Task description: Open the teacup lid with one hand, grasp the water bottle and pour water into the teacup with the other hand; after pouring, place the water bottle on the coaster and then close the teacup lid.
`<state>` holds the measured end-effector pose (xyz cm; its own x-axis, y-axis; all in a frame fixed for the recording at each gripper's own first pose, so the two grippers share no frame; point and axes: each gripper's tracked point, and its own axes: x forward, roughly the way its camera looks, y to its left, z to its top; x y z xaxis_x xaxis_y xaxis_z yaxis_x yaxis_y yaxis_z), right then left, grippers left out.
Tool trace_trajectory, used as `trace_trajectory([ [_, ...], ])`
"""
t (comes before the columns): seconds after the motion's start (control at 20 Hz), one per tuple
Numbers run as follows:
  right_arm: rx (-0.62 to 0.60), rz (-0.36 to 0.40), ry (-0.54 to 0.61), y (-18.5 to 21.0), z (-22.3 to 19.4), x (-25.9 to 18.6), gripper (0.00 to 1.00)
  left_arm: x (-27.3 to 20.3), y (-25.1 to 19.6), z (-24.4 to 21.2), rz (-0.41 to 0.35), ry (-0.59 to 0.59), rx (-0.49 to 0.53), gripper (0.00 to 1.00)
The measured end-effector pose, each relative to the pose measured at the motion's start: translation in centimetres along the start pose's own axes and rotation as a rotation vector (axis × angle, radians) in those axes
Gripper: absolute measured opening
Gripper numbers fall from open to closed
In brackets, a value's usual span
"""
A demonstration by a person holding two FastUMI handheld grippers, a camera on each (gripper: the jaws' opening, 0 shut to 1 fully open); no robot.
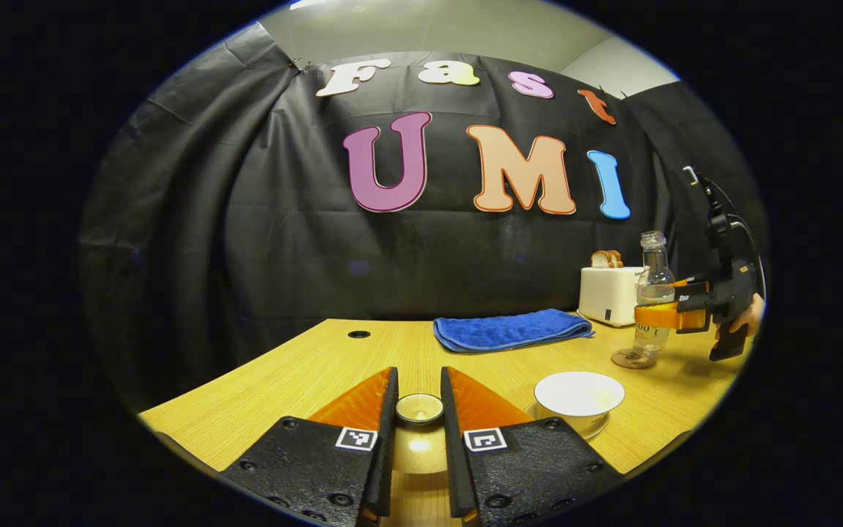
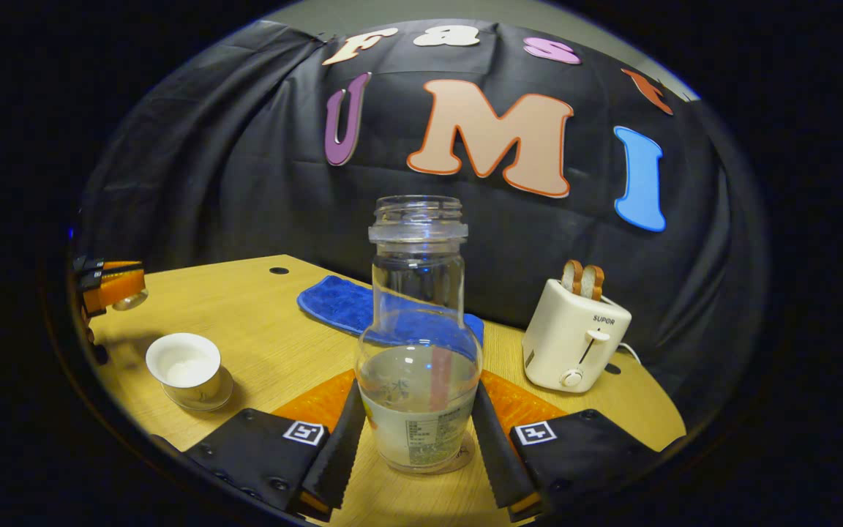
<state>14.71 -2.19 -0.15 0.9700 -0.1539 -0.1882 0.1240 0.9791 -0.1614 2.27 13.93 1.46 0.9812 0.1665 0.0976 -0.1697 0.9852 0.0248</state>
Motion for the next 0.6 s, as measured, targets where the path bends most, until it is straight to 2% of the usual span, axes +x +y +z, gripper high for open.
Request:
trace_trajectory([
  [0.1, 0.056, 0.001, 0.011, -0.5, -0.5, 0.7, 0.77, 0.0, 0.1, 0.0, 0.001, 0.000, 0.000, 0.29],
  [0.2, 0.076, -0.010, 0.026, -1.2, -1.2, 1.2, 0.80, 0.0, 0.0, 0.0, 0.001, 0.000, 0.000, 0.29],
  [0.6, 0.082, -0.002, 0.029, -1.5, -2.0, 2.3, 0.80, 0.1, 0.0, 0.0, 0.001, 0.000, 0.000, 0.29],
])
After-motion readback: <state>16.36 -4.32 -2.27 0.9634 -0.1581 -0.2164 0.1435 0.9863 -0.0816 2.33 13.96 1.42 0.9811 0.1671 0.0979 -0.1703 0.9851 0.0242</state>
